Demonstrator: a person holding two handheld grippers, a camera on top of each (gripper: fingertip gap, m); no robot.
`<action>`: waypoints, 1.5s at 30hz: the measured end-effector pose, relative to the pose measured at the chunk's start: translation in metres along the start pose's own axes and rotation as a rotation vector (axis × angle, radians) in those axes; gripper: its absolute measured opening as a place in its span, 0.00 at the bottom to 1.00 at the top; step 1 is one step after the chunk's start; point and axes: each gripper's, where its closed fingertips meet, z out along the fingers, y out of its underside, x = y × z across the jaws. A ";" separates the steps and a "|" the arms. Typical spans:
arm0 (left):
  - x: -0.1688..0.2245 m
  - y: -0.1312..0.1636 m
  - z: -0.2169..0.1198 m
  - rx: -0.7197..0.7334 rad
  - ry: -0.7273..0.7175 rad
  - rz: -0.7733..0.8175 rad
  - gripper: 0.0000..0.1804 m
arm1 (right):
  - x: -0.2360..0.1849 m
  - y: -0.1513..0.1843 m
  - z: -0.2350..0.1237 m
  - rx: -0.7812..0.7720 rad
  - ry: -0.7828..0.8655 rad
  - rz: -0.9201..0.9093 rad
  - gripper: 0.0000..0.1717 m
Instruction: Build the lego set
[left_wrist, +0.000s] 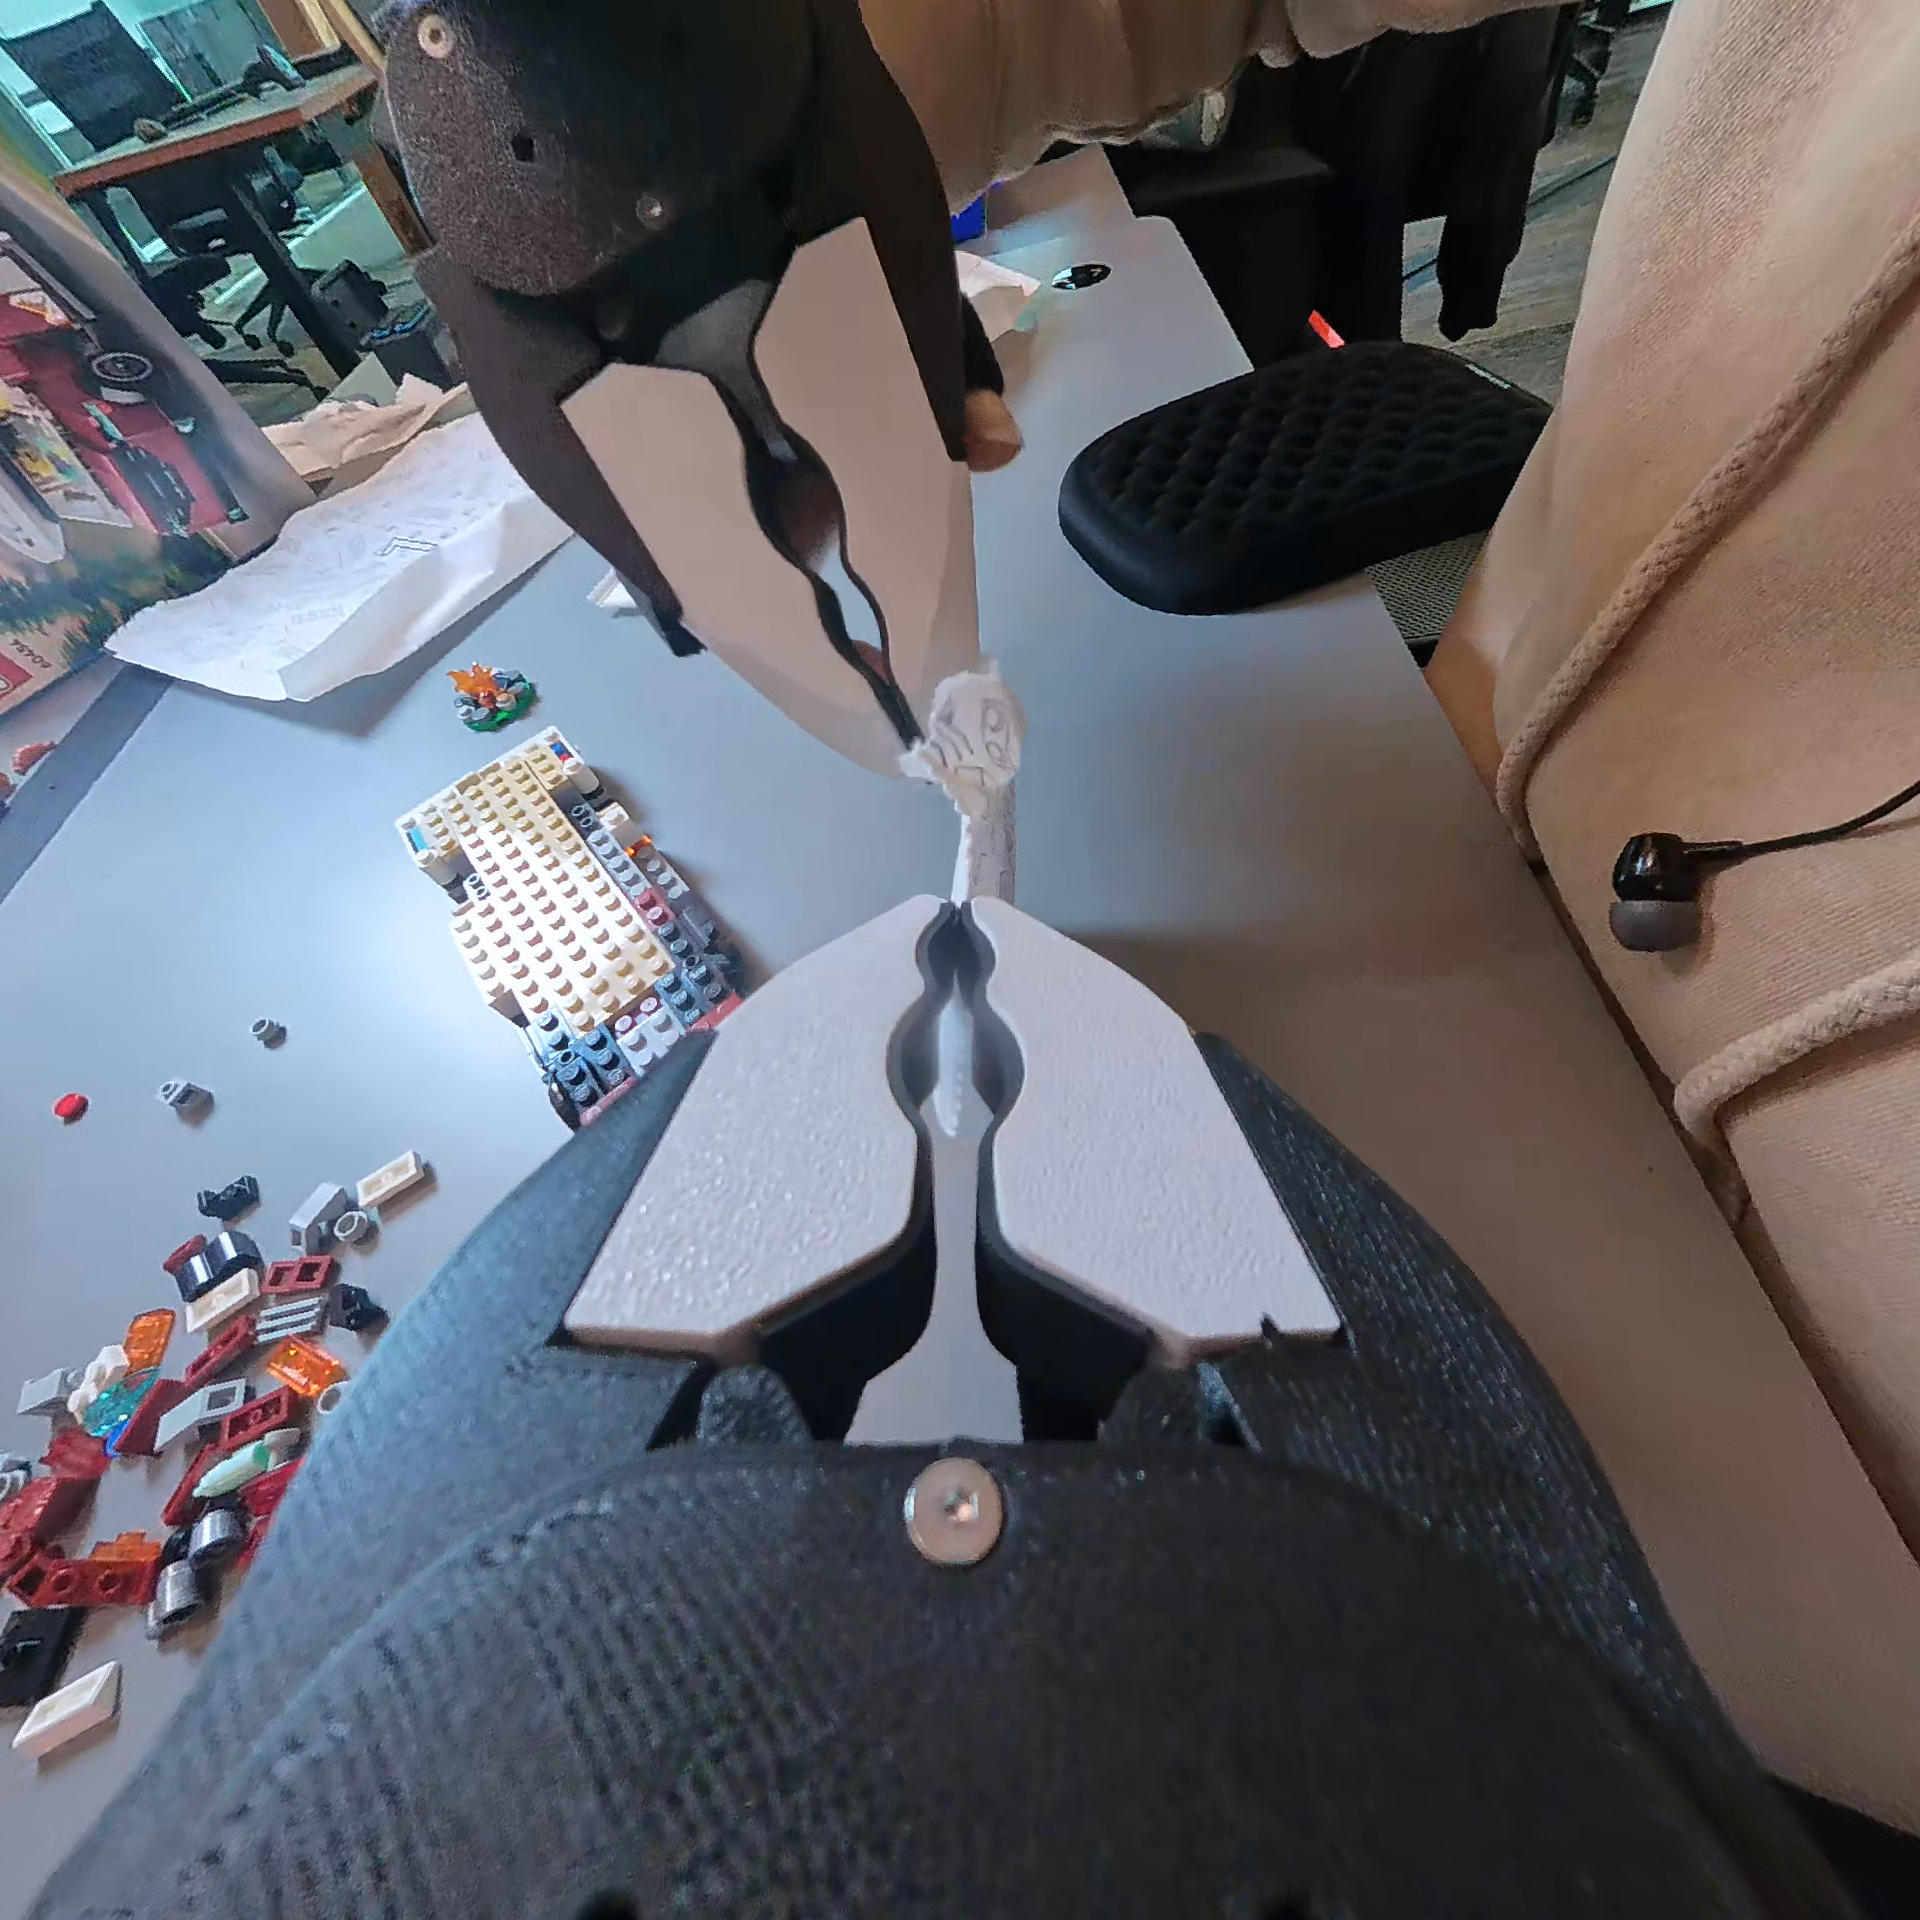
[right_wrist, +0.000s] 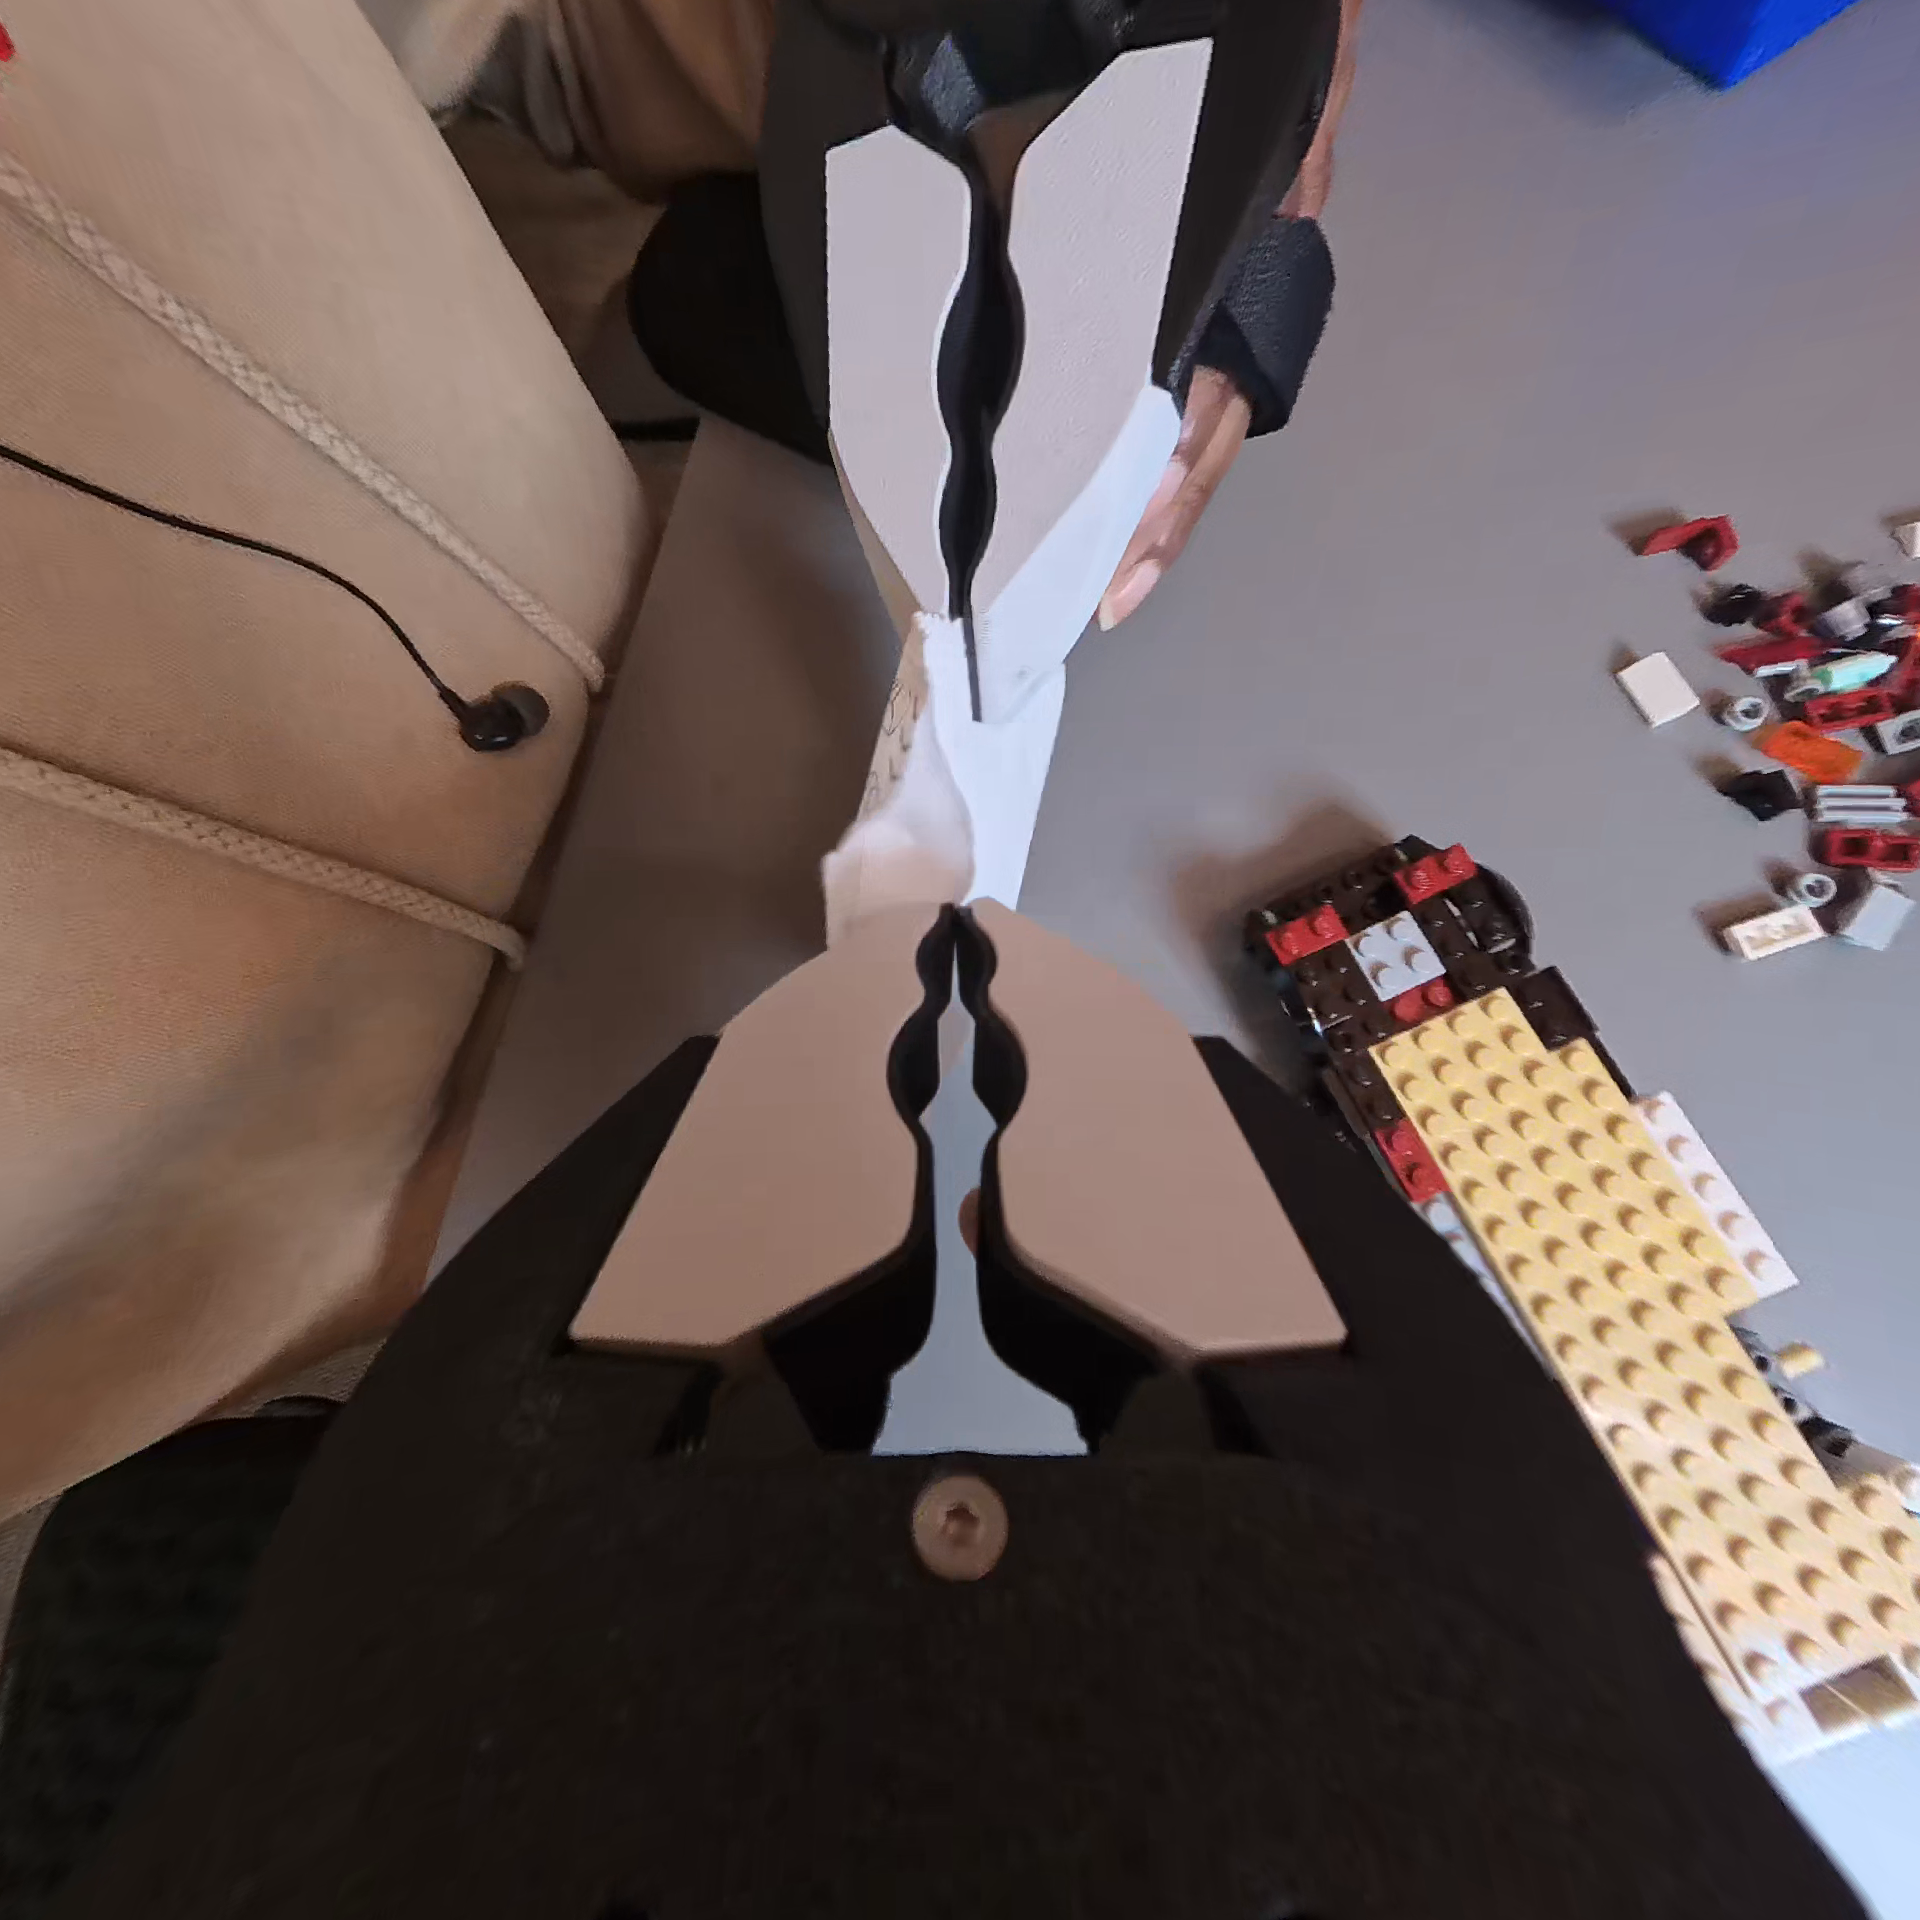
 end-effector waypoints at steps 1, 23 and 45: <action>0.000 0.001 0.000 -0.003 -0.001 -0.005 0.00 | 0.002 0.000 0.000 -0.008 0.032 -0.012 0.00; 0.017 -0.019 0.009 -0.258 -0.271 0.477 0.09 | -0.010 -0.020 0.004 -0.135 0.057 0.199 0.00; 0.015 0.004 0.002 -0.491 -0.262 0.653 0.02 | -0.014 -0.023 0.011 -0.156 0.029 0.266 0.00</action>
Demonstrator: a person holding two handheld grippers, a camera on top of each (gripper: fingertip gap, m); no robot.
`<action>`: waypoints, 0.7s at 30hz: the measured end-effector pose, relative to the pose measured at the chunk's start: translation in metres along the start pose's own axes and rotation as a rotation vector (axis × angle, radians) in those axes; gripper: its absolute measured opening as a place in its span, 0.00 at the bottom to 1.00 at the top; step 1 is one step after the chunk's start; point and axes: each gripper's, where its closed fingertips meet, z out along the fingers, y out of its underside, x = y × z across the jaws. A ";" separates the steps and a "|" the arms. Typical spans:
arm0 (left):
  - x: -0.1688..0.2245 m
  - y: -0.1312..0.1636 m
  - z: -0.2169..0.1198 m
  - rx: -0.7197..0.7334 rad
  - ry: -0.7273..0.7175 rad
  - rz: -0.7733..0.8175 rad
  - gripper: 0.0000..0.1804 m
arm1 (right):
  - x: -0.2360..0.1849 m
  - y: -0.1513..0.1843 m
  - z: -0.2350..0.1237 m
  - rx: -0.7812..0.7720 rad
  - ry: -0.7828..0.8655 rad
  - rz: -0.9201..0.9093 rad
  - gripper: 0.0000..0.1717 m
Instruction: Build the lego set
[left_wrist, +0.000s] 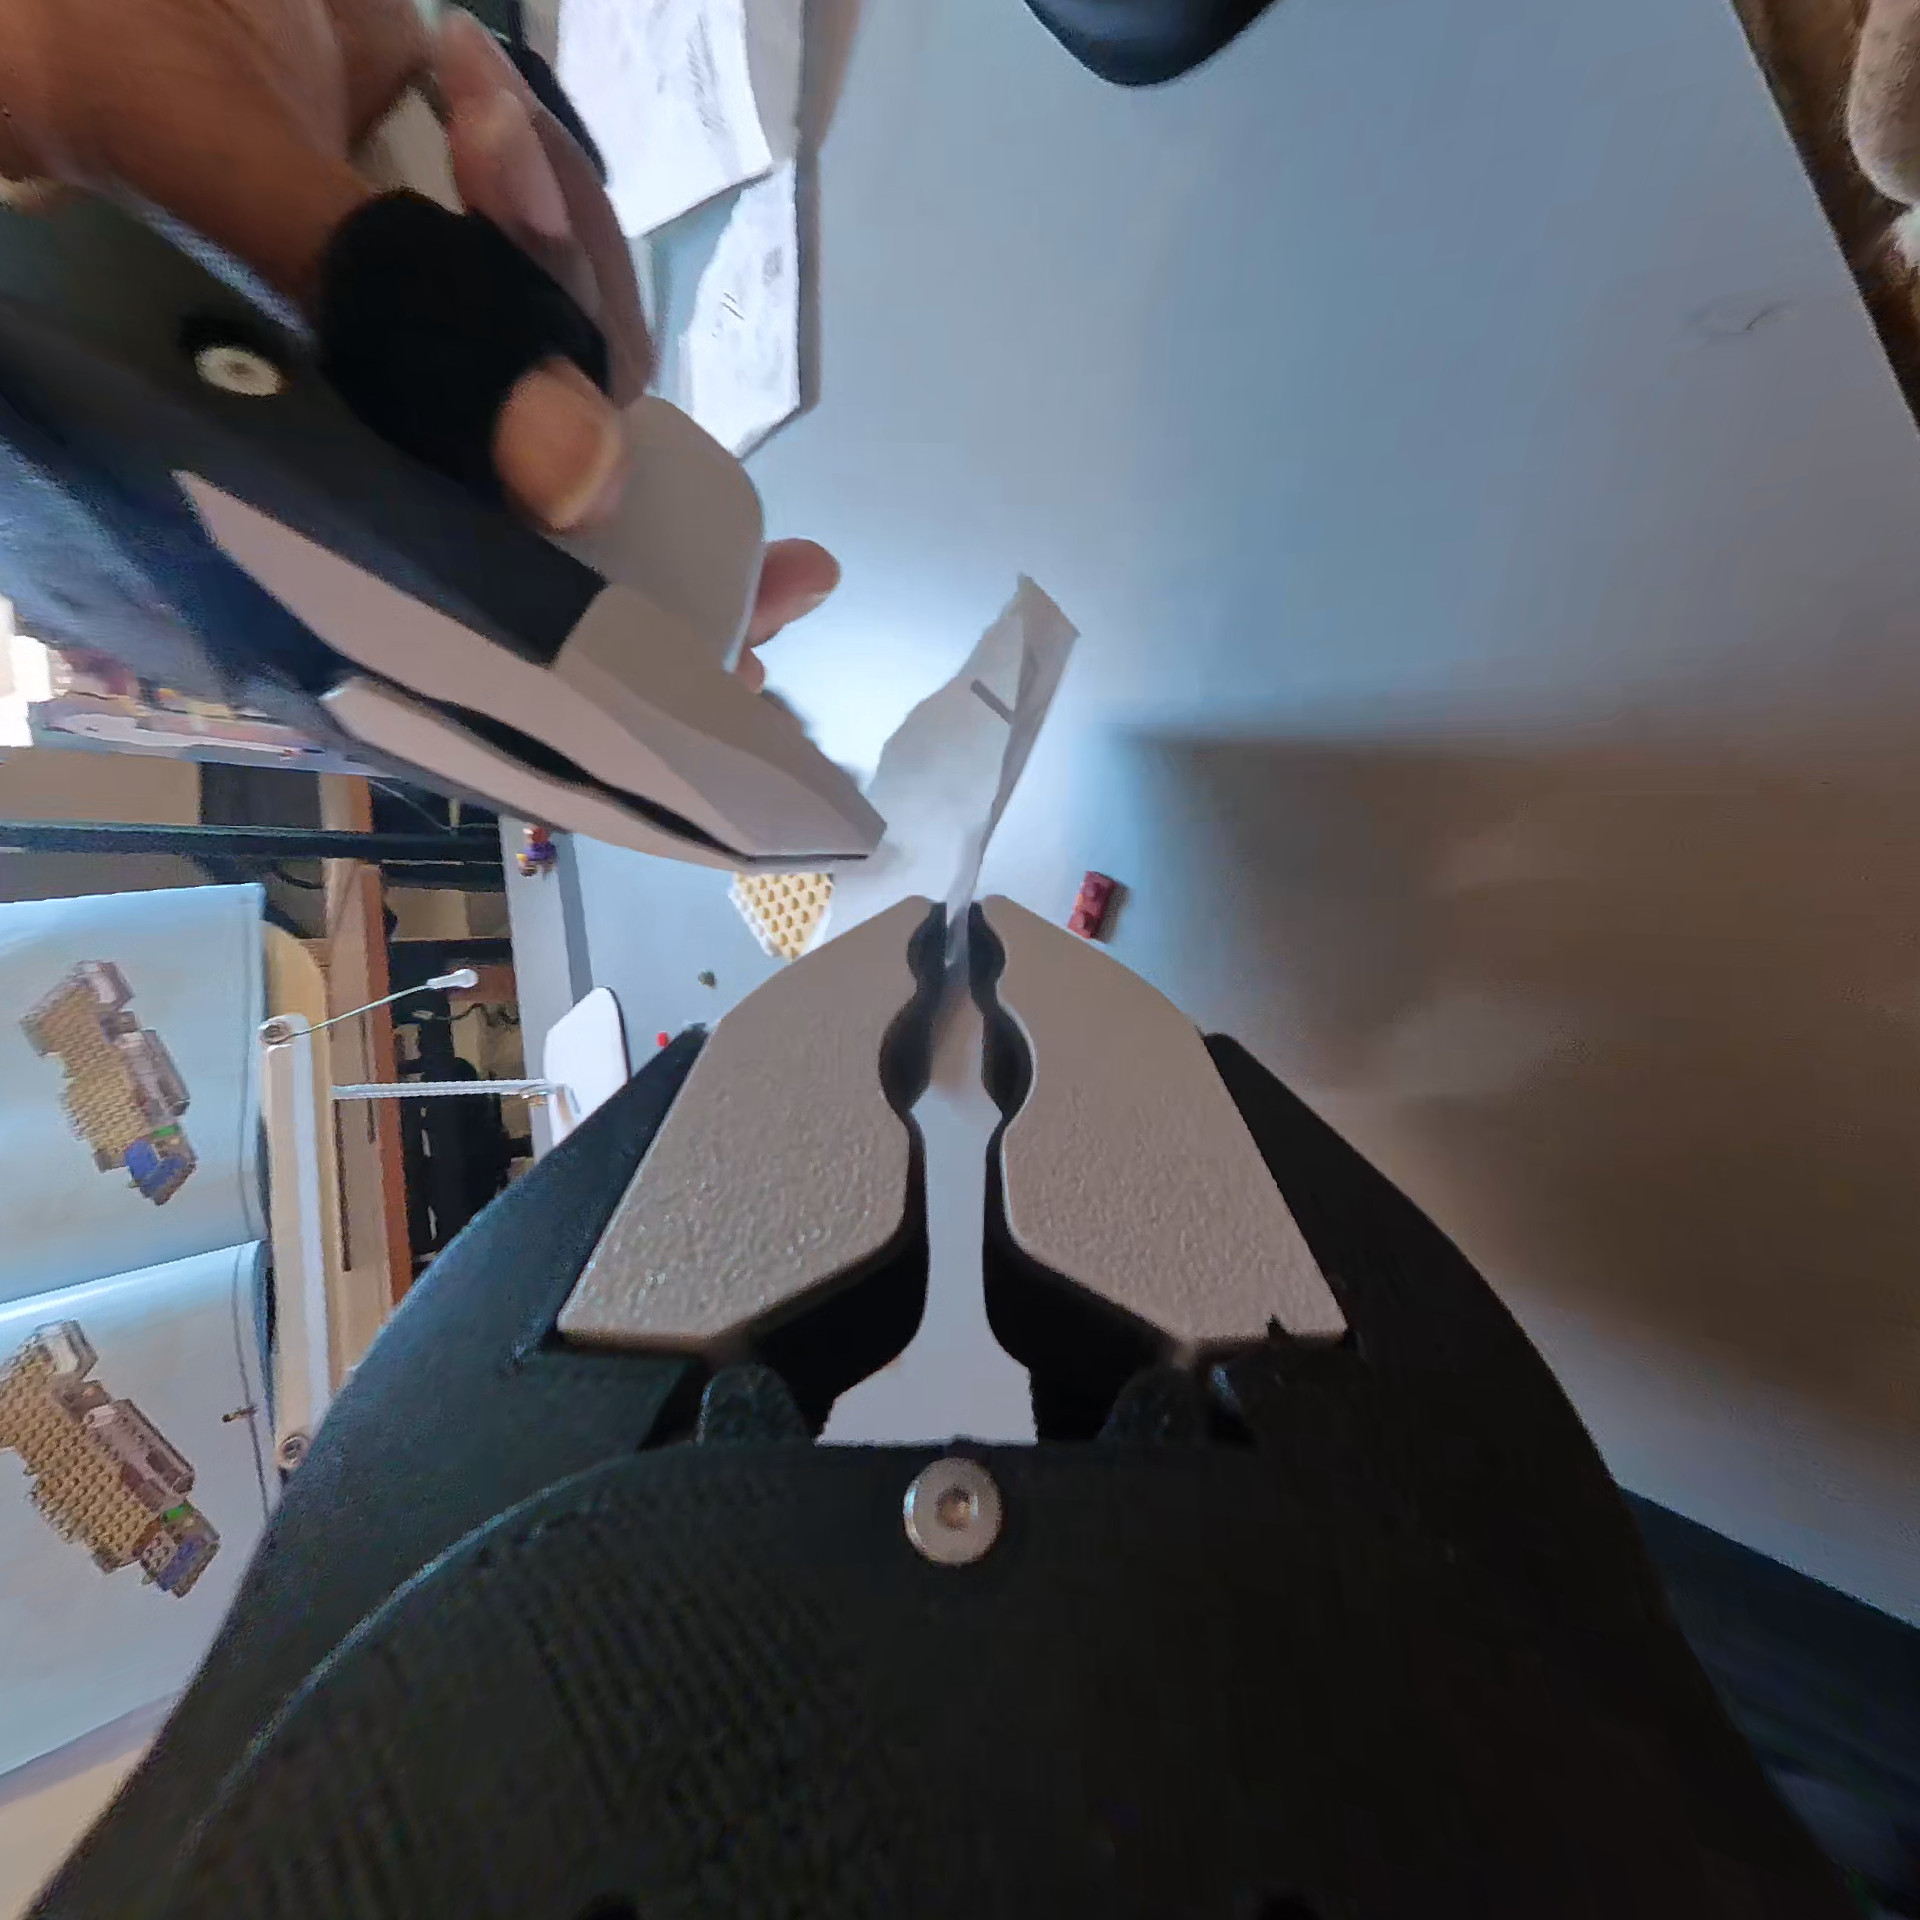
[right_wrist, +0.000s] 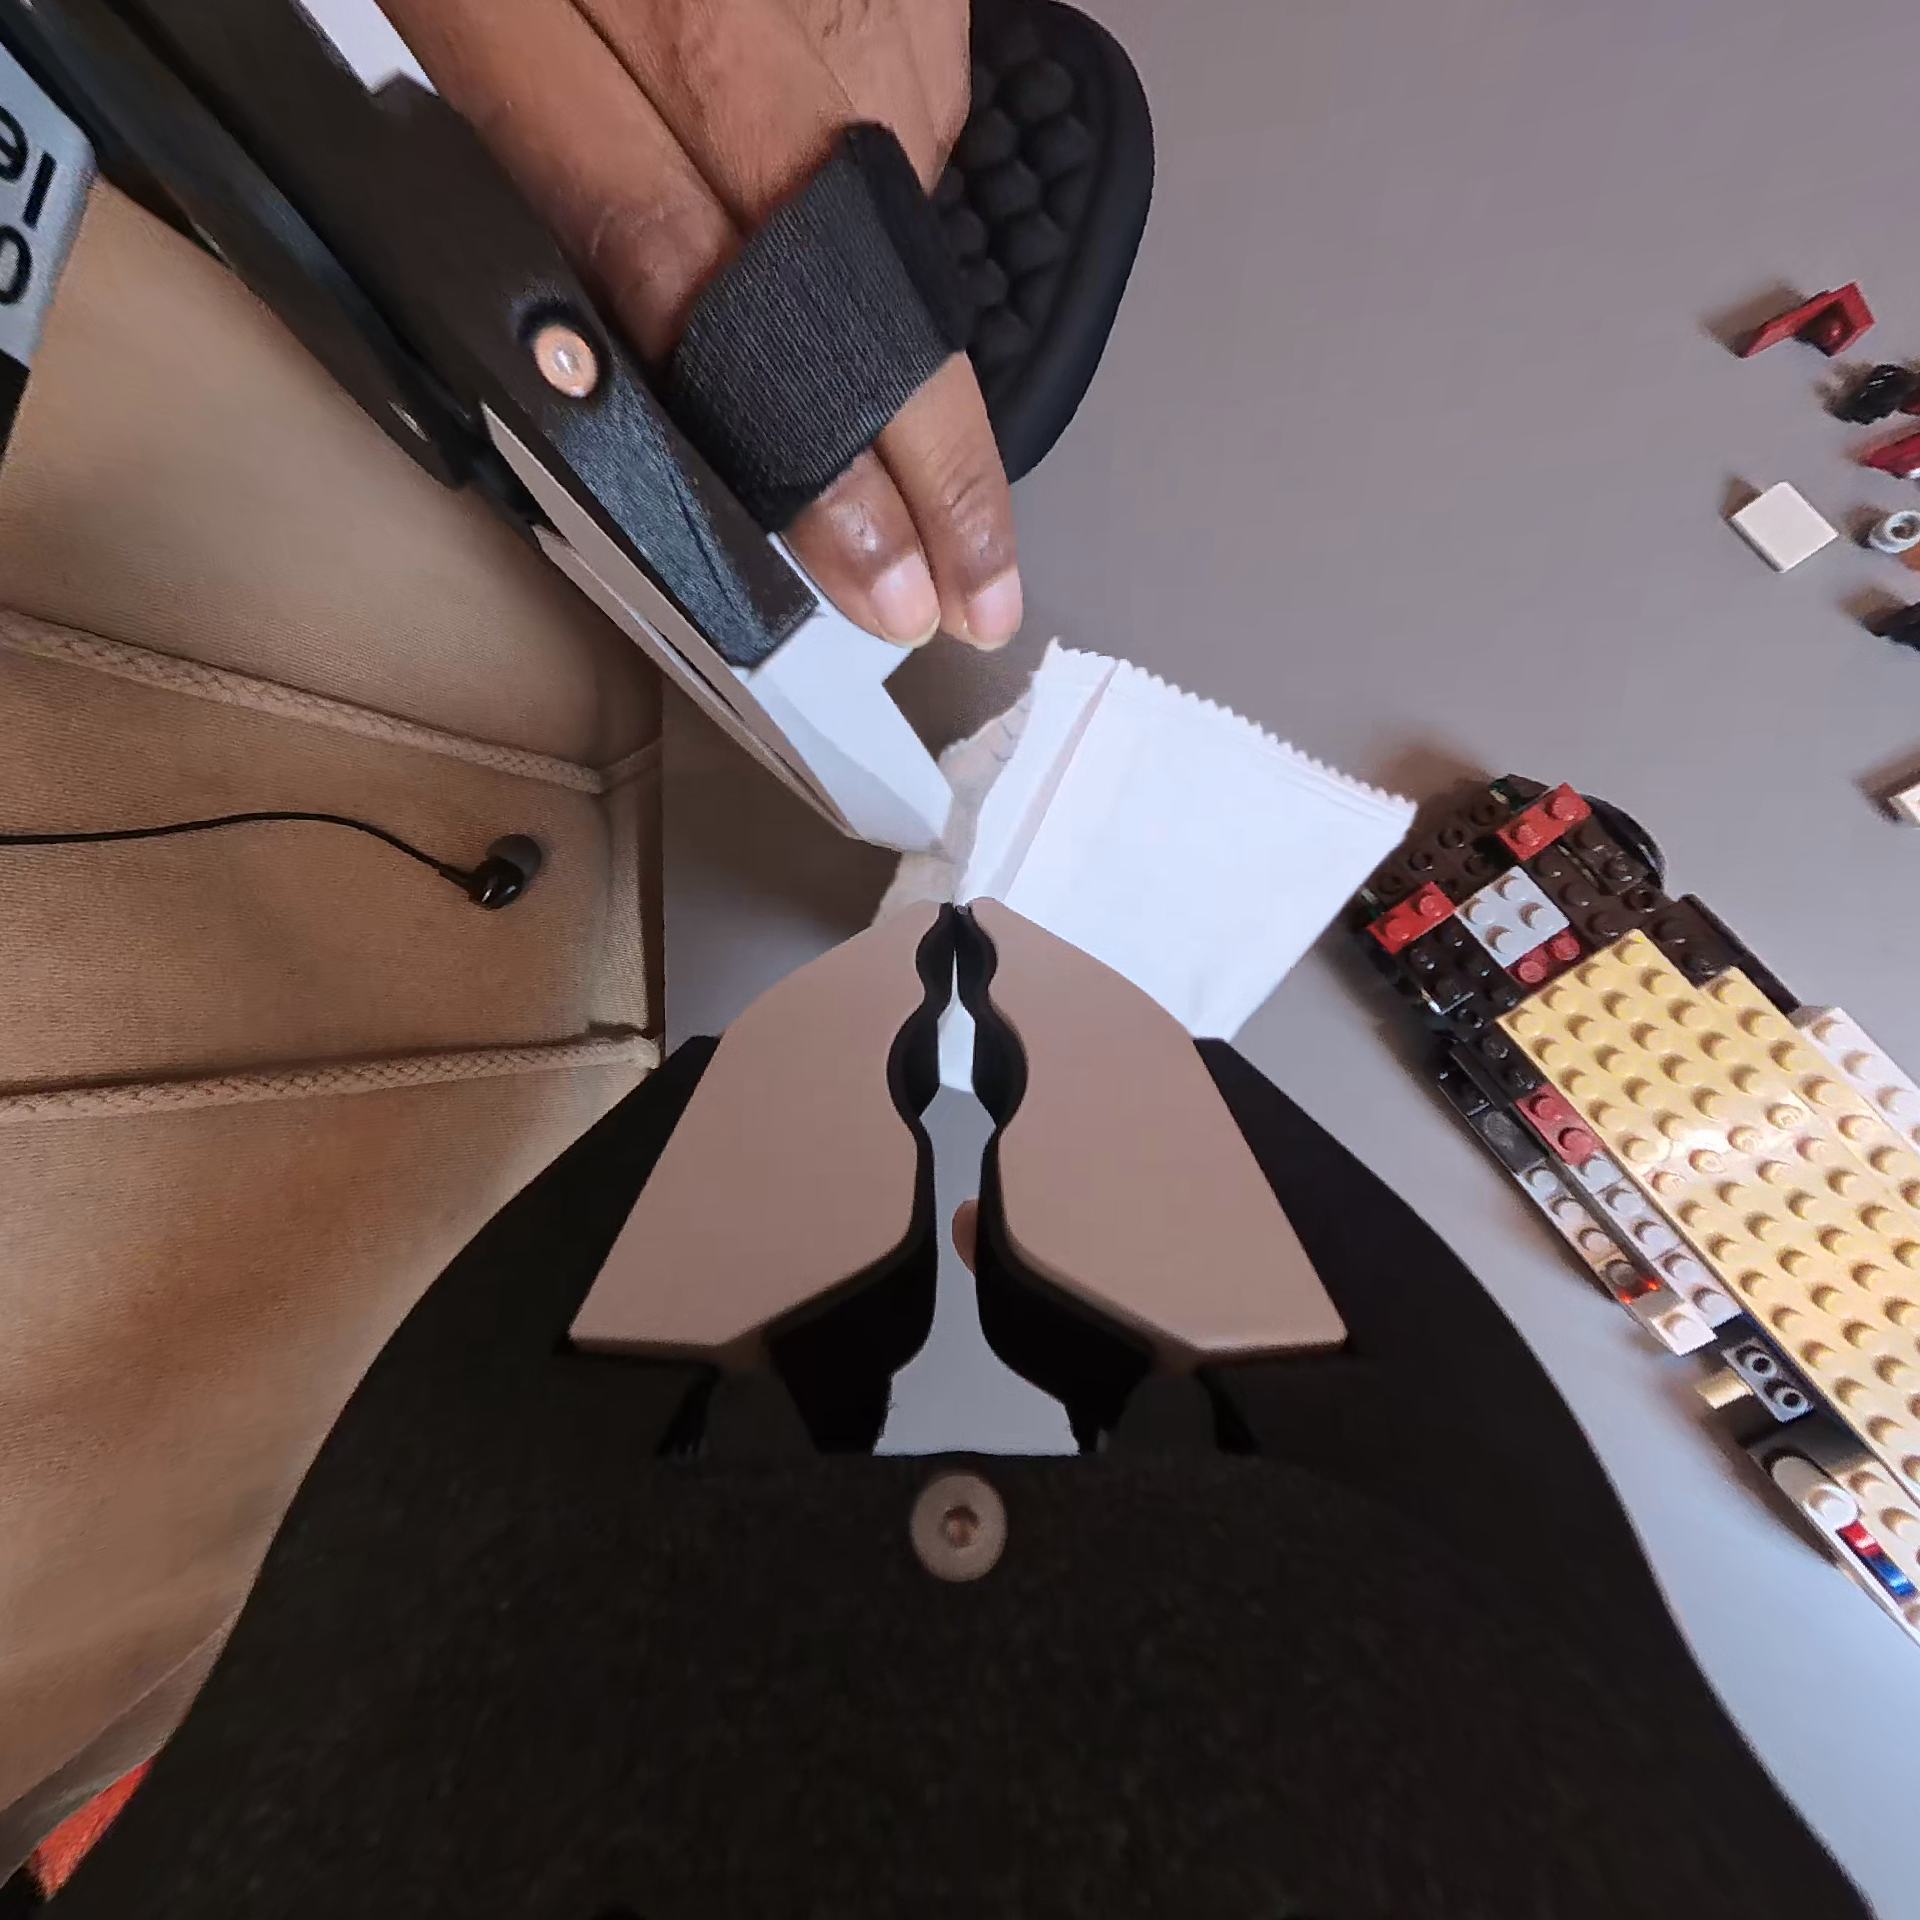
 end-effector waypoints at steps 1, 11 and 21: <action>0.002 0.001 0.001 -0.009 0.014 0.005 0.01 | 0.000 0.000 0.001 -0.004 0.001 -0.004 0.00; 0.020 0.001 0.004 -0.003 0.122 -0.075 0.00 | 0.039 0.004 -0.010 -0.008 0.212 0.018 0.00; 0.005 0.005 -0.002 -0.026 0.109 -0.140 0.00 | 0.038 -0.011 -0.014 0.013 0.372 -0.106 0.02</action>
